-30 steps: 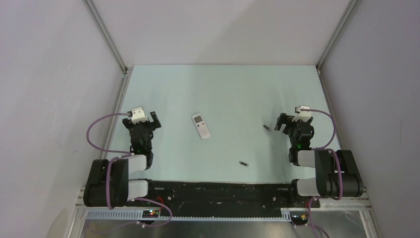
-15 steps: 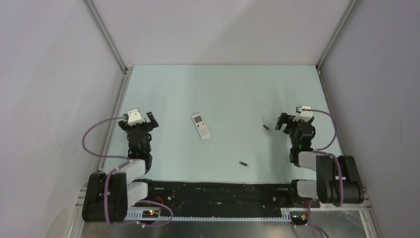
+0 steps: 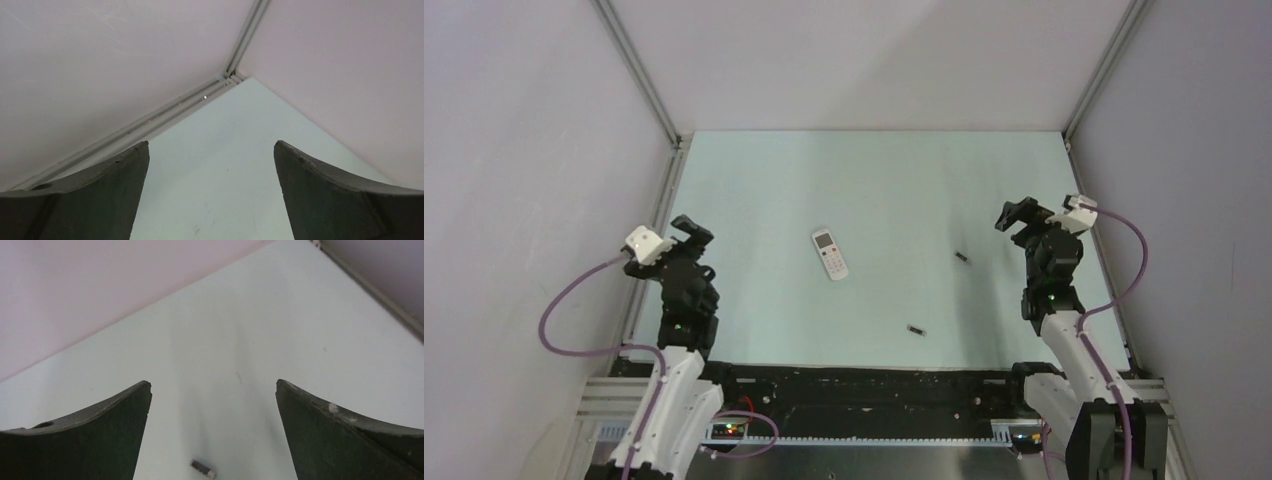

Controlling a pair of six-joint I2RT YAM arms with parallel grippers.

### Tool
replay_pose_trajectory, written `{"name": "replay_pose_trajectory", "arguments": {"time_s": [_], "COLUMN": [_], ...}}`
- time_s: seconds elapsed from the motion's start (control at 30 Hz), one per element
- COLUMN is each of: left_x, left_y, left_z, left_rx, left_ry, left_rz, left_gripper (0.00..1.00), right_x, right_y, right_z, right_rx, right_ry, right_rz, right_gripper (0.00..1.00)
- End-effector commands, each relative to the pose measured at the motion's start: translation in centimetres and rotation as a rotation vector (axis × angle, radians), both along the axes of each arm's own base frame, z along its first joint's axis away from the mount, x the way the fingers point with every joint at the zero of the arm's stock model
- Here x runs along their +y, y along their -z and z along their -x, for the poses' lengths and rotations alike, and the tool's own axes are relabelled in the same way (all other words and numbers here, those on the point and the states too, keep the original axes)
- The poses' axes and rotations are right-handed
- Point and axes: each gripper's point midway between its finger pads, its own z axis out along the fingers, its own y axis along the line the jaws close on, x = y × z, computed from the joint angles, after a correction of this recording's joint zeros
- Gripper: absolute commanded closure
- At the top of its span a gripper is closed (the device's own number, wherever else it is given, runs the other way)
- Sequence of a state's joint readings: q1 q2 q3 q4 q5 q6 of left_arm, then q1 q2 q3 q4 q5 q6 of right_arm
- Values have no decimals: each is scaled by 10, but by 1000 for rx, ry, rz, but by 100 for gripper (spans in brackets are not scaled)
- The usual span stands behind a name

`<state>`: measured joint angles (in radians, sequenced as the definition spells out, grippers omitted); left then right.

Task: Load the batteries into the remote control
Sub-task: Pick up the remote control from the center of the board.

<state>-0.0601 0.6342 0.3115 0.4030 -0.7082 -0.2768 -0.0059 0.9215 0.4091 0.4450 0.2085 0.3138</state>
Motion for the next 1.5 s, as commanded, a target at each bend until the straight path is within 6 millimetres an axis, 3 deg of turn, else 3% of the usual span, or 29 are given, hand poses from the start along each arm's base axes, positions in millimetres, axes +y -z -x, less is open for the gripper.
{"name": "replay_pose_trajectory", "arguments": {"time_s": [0.0,0.1,0.23,0.3,0.33,0.37,0.4,0.5,0.67,0.7,0.83,1.0,1.13,1.3,1.47], "left_x": [12,-1,-3,-5,-7,-7,-8,-3,-4,-5,-9,-21,-28,-27,-20], "left_y": [-8,-11,-7,-6,-7,-5,-4,2,4,5,10,20,24,36,43], "left_z": [20,8,4,2,1,0,0,5,5,5,4,-1,-2,-2,2], "left_rx": [72,181,304,328,326,330,330,348,373,376,400,459,488,556,603], "left_ry": [-93,-3,1,3,6,9,7,-34,-25,-23,7,92,133,195,203], "left_rz": [49,19,45,65,78,84,92,108,112,113,119,122,161,272,262], "left_gripper": [2,2,2,2,2,2,2,2,2,2,2,2,2,2,2], "right_x": [19,24,31,32,32,31,28,24,20,28,20,22,33,85,146], "right_y": [-1,3,4,13,27,23,35,47,60,62,61,48,50,47,38], "right_z": [7,10,11,13,17,15,18,19,21,23,23,25,22,20,18], "right_rx": [51,85,179,271,346,357,414,481,529,543,509,481,536,562,551], "right_ry": [-53,-95,-140,-144,-137,-134,-115,-115,-167,-220,-272,-236,-183,-286,-393], "right_rz": [-180,-238,-292,-308,-321,-323,-334,-363,-498,-546,-642,-519,-349,-195,-40], "right_gripper": [0,0,0,0,0,0,0,0,0,0,0,0,0,0,0]}}
